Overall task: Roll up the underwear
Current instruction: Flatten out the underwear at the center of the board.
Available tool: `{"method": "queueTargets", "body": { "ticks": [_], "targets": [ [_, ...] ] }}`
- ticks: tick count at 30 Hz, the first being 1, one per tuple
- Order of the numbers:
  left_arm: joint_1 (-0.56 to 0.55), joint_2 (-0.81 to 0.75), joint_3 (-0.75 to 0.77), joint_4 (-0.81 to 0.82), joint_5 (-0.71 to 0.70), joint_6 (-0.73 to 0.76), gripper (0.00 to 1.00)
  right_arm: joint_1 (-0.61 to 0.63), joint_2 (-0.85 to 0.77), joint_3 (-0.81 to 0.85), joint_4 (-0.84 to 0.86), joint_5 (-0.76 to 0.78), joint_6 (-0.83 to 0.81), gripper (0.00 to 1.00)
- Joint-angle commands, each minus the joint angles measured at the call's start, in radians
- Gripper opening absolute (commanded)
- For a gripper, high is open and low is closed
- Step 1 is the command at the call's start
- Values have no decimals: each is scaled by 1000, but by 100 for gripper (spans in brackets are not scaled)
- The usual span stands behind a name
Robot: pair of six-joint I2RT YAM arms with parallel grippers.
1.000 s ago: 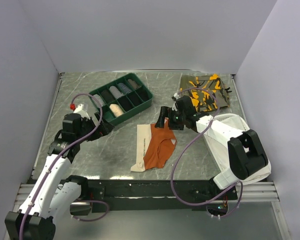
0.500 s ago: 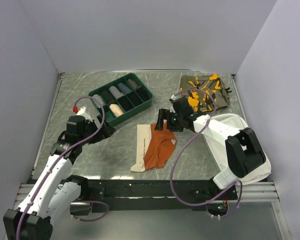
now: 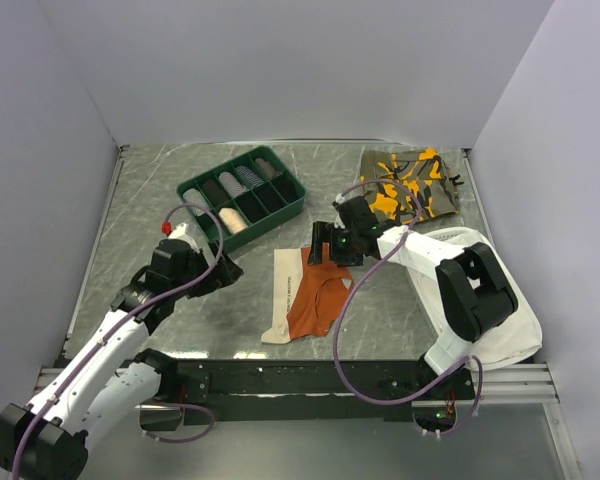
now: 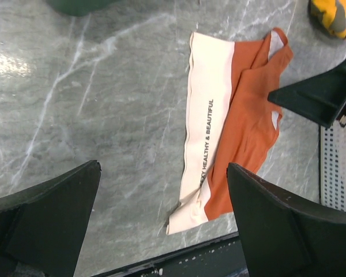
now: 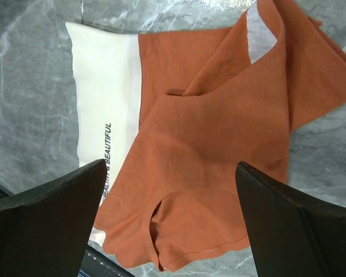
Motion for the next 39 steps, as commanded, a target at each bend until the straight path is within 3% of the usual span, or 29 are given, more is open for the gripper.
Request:
{"method": "queueTargets", "body": {
  "ticks": [1,7,16,22,24,32,36,39],
  "targets": [
    [-10,-35,-13,18,-57,-36,96,7,-22,24,22,-8,-13,100],
    [-40,-52,-54,55,-36,-90,96,11,4,74,-59,72,-80,100],
    [-293,90,-62,50,-115,-186,97,11,85,145,-107,106,-102,100],
    [-396,192,-56,64,-123,-252,97,34,144,196,-129,61,-113,100],
    [-410,200,-59,53,-91,-269,99,51,133,197,-133,60,-119,99],
    [-436,177,-120,98,12,-294,91,71,176,278,-115,-31,-116,95],
    [-445,186,-131,138,64,-277,91,105,219,390,-194,53,-113,94],
    [-454,184,-120,181,107,-262,91,110,198,372,-111,49,-93,98]
  ]
}}
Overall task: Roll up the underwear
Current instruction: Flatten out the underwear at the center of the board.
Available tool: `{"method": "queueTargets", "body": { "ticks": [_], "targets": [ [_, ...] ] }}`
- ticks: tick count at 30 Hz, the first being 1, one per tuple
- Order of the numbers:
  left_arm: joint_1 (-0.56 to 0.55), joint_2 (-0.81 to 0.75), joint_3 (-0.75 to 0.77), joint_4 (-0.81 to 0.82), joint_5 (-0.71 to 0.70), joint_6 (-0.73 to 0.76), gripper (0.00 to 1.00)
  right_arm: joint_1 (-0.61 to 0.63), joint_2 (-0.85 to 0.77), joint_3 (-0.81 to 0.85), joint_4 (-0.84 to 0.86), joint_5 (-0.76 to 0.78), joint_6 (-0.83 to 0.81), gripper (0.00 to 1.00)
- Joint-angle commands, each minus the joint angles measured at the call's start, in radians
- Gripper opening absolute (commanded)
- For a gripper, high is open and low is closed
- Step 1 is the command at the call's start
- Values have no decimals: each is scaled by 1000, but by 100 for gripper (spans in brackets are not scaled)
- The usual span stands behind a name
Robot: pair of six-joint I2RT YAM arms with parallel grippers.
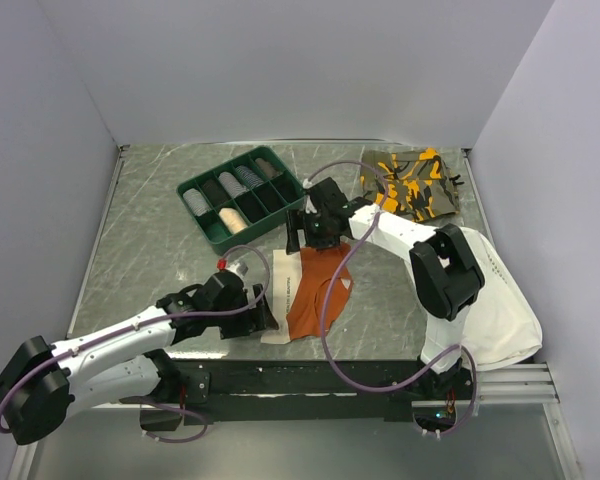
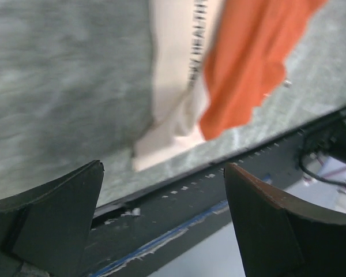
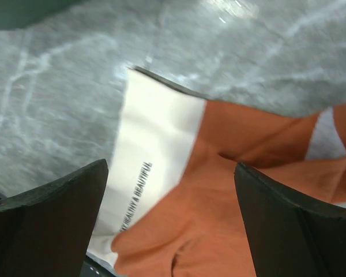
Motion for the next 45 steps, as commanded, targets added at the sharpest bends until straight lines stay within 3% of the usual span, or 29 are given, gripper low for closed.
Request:
{"method": "queueTargets", "body": {
  "ticks": [1,11,16,23,29,39,45],
  "targets": [
    [-18,-7,17,118,99,14,91,20,-2,47,39,-12,11,98],
    [-35,67,34,285,305,78,92,23,77,5,131,-206,57,97],
    [-50,187,29,356,374,85,93,24,109,32,103,-145,63,98],
    [-56,337,31,302,318,86,91,12,175,75,62,-95,61,99],
    [-54,311,26,183,178,62,92,-41,187,49,36,1,80,100],
    [60,182,-26,141,43,28,95,-117,66,-216,122,21,136,100],
    [172,191,-3,173,26,68,97,-118,-79,-484,285,17,351,100]
  ]
}}
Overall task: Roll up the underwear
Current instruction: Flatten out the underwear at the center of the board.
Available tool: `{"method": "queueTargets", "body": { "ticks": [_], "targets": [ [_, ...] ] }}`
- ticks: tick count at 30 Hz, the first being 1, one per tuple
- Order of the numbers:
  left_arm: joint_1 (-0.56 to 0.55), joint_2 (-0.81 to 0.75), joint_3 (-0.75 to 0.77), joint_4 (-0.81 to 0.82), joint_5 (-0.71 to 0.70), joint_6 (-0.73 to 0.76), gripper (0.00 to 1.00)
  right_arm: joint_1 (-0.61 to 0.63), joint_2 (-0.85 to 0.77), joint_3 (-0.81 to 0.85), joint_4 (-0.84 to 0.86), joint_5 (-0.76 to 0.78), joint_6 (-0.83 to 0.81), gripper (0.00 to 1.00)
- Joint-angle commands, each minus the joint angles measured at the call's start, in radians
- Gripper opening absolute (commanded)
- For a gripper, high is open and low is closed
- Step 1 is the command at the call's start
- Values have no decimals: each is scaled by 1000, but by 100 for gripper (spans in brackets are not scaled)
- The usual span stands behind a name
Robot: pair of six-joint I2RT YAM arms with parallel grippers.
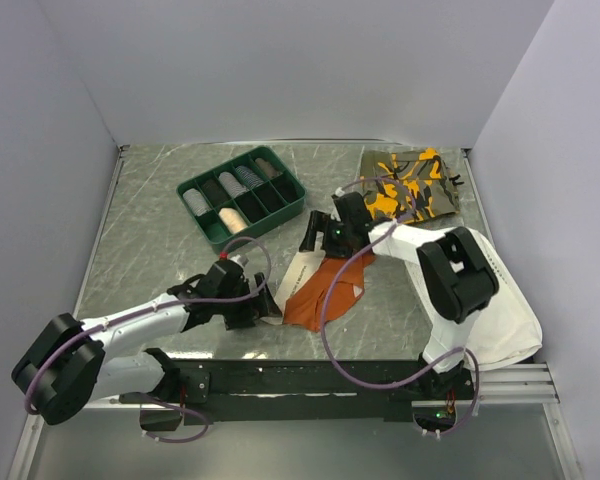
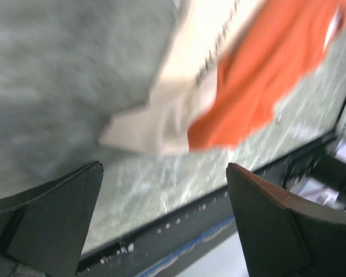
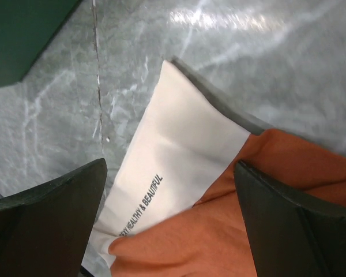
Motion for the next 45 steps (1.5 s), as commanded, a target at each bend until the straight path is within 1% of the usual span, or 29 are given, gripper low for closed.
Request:
{"method": "queueTargets", "body": {
  "ticks": [1,2,3,4,5,6,7,9,10,11,12,13,14,15,16,17,19,20,21,22,23,24,25,26,28,37,39,44,45],
  "targets": [
    [84,14,7,-16,-81,60,98,-2,-60,-253,-12,49,193,100],
    [102,22,14,-11,-77,70,98,-1,-99,-294,22,27,277,100],
    [118,36,33,-13,-69,84,99,2,-117,-375,104,-8,314,100],
    [145,42,47,-20,-67,113,99,22,-129,-402,132,-46,343,100],
    [155,47,59,-36,-66,126,99,39,-161,-414,131,-30,359,100],
    [170,45,80,-52,-64,139,100,62,-182,-408,73,-2,353,100],
    [175,41,88,-62,-60,161,99,76,-210,-405,52,42,342,100],
    [185,16,96,-71,-46,175,99,102,-310,-382,-8,71,293,100],
    [187,8,94,-79,-37,182,97,105,-337,-363,-42,94,266,99],
    [190,2,94,-83,-28,187,97,107,-379,-302,-89,166,205,99],
    [190,-10,94,-92,-14,189,97,107,-391,-265,-182,215,169,100],
    [190,-19,91,-102,-9,187,97,105,-399,-232,-217,254,128,100],
    [190,-28,88,-105,-3,187,97,102,-391,-168,-240,322,33,99],
    [192,-50,79,-106,3,187,97,99,-378,-136,-295,366,0,99],
    [190,-59,76,-105,12,187,97,98,-361,-105,-318,395,-29,97],
    [190,-70,73,-112,18,186,97,93,-323,-59,-326,401,-108,95],
    [192,-94,73,-125,20,189,97,88,-275,-14,-349,389,-168,91],
    [190,-108,74,-134,20,190,97,85,-222,22,-354,382,-210,85],
    [190,-113,76,-138,23,192,97,81,-197,38,-354,318,-239,83],
    [190,-114,77,-141,26,196,97,78,-174,52,-354,305,-273,80],
    [190,-121,82,-145,28,198,97,78,-135,69,-352,300,-276,74],
    [190,-125,83,-154,26,199,97,75,-120,75,-344,280,-287,72],
    [192,-127,83,-157,26,201,97,68,-108,78,-340,213,-314,70],
    [190,-134,85,-160,26,202,97,67,-86,85,-338,199,-316,67],
    [192,-142,83,-166,28,205,97,65,-68,92,-338,159,-337,63],
    [190,-156,64,-165,38,204,97,64,-22,105,-352,112,-406,63],
    [190,-153,65,-166,37,204,97,65,-9,115,-360,78,-416,63],
    [190,-147,68,-168,35,209,97,64,32,129,-348,58,-416,63],
    [190,-147,67,-168,35,209,97,64,37,127,-341,26,-419,62]
  ]
}}
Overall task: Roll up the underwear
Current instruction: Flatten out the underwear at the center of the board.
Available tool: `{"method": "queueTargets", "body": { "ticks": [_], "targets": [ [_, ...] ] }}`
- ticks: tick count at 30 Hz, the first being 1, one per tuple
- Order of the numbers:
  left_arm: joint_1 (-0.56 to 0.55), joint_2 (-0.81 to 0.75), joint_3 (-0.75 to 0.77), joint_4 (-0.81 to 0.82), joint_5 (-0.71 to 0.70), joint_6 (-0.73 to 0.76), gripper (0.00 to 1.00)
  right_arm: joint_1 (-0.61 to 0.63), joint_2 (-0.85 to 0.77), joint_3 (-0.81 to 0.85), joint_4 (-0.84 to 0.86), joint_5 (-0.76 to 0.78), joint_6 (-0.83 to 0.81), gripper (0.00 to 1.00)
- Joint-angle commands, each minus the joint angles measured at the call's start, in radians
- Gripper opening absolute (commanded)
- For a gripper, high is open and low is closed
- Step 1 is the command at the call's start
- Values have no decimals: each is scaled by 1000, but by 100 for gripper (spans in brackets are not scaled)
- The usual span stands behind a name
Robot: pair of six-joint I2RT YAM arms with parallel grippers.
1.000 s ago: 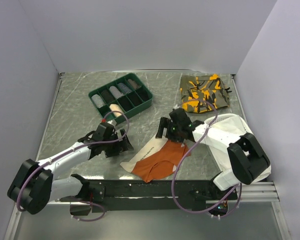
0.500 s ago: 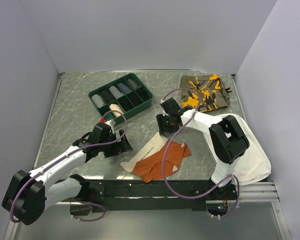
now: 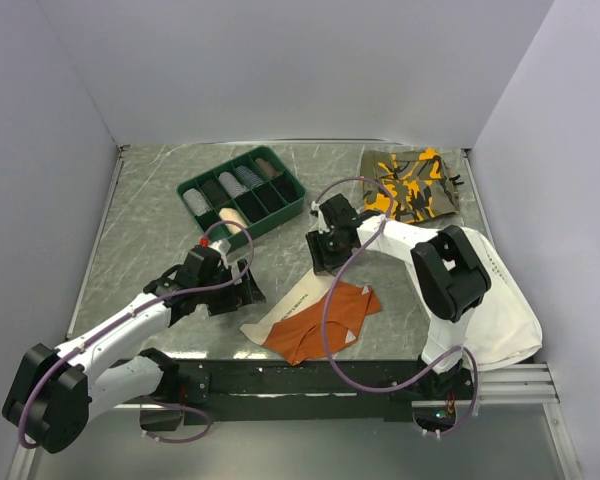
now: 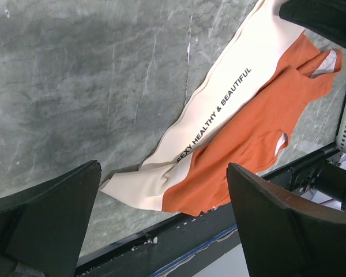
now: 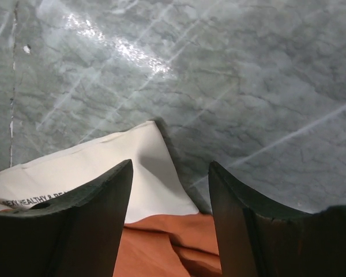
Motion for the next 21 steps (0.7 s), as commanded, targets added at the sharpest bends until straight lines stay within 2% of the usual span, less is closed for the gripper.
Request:
{"method": "queueTargets", "body": {
  "ticks": [1,3,9,11,12,14,15,21],
  "targets": [
    [3,-4,4,2,17,24,97,-7,37,29,12,-71,-30,61],
    [3,-7,4,3,16,19,97,-7,49,32,12,-76,-26,57],
    [3,-20,-2,5,13,15,97,-7,68,34,10,-110,-23,36],
    [3,-18,-6,6,13,13,97,-7,62,31,13,-120,-23,27],
    [3,-17,-6,6,14,13,97,-7,62,29,13,-123,-23,17],
    [3,-15,-6,8,16,15,97,-5,59,32,13,-131,-22,10],
    [3,-15,-4,8,16,15,97,-7,56,31,15,-133,-17,0],
    [3,-20,-1,2,-5,12,97,-7,5,28,76,-108,74,0]
  ]
}}
